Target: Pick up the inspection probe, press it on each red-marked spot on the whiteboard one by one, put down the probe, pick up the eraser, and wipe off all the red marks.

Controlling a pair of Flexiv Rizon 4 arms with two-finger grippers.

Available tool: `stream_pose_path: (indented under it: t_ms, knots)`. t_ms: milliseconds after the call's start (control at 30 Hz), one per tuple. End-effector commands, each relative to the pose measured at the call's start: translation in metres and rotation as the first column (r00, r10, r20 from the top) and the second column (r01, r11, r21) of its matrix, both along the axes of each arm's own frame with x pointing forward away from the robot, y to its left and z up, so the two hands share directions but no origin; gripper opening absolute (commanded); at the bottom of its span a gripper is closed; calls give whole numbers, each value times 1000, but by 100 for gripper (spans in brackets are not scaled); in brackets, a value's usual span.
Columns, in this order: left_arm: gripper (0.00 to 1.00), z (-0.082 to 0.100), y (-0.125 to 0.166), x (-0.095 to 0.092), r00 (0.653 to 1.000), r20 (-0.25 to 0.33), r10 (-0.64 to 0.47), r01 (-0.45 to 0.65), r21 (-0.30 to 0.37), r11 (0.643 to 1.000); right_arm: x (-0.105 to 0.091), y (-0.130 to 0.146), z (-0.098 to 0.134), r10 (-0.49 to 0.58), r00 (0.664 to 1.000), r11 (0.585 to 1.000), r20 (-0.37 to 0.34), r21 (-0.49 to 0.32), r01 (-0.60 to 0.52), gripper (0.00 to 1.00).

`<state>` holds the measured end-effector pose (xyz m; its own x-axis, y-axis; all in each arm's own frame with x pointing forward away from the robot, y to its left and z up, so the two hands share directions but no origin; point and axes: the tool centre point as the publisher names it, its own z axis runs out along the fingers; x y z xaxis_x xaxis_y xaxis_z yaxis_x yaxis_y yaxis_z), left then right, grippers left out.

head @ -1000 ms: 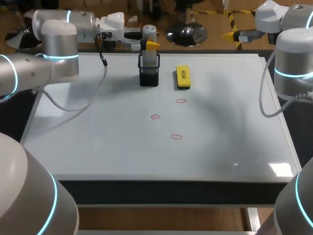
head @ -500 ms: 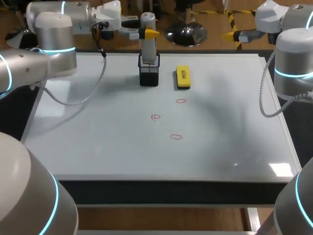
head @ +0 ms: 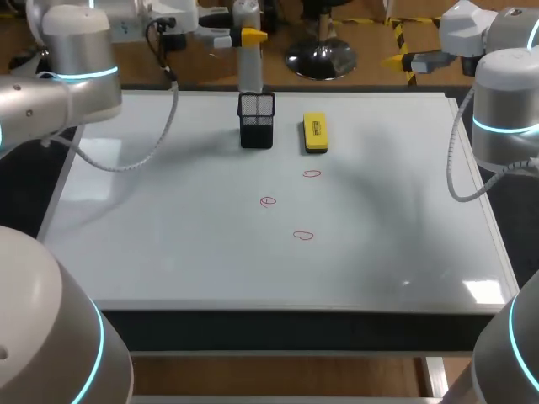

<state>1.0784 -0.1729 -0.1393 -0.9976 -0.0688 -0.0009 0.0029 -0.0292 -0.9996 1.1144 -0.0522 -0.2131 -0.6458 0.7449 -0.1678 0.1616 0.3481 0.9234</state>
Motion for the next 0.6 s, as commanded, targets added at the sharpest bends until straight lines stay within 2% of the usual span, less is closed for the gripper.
stream_pose_path:
  t_ms: [33,600]
  knots:
    - [0,5,20,-7,1000,-2,4,-4,-14,1000,0,0,0,0,1000,1000,0,0,0,100]
    - [0,-10,93,-12,998,9,64,-64,0,998,0,0,0,0,1000,1000,0,0,0,100]
